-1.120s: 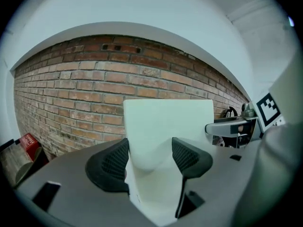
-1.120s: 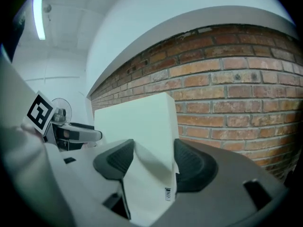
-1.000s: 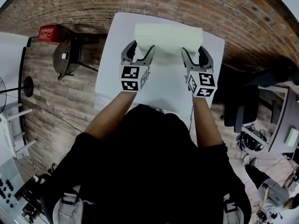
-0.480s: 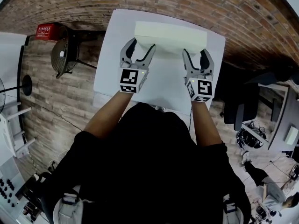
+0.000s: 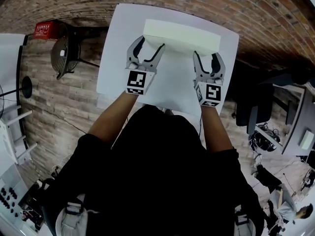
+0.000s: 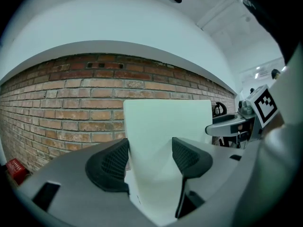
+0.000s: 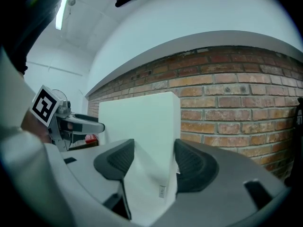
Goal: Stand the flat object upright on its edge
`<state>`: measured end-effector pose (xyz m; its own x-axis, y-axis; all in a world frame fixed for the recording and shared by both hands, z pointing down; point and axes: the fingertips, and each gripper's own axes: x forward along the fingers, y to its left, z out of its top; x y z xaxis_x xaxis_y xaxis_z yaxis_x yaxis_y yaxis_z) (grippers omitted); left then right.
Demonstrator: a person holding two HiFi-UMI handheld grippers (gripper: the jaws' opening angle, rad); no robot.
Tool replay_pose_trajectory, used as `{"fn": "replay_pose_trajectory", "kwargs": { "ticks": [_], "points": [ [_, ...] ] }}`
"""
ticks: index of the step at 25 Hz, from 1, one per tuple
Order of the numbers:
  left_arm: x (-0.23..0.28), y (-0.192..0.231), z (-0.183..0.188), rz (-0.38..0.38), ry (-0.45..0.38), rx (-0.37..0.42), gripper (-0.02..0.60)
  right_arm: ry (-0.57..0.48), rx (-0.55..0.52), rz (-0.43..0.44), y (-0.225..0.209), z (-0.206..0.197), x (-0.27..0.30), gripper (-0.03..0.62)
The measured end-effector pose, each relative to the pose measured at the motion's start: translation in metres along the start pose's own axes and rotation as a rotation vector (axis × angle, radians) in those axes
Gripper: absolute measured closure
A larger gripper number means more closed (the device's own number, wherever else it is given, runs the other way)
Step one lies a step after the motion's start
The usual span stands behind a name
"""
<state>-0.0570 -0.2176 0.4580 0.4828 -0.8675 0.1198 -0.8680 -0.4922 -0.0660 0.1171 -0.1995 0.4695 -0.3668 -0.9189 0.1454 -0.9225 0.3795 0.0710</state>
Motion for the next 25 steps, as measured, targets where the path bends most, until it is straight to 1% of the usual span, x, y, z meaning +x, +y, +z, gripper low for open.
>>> {"fn": "replay_pose_trajectory", "kwargs": {
  "ticks": [7, 14, 21, 25],
  "points": [
    [0.007, 0.0, -0.017, -0.021, 0.013, 0.018, 0.293, 0.047, -0.006, 0.001, 0.001, -0.021, 0.001, 0.347],
    [0.014, 0.002, -0.038, -0.05, 0.037, 0.02, 0.293, 0.084, 0.002, 0.001, 0.003, -0.043, 0.006, 0.347],
    [0.02, 0.002, -0.037, -0.079, 0.013, 0.028, 0.293, 0.09, 0.012, -0.003, 0.0, -0.047, 0.01, 0.338],
    [0.017, 0.001, -0.038, -0.091, 0.017, 0.031, 0.293, 0.096, 0.001, 0.02, 0.001, -0.046, 0.008, 0.333]
  ]
}}
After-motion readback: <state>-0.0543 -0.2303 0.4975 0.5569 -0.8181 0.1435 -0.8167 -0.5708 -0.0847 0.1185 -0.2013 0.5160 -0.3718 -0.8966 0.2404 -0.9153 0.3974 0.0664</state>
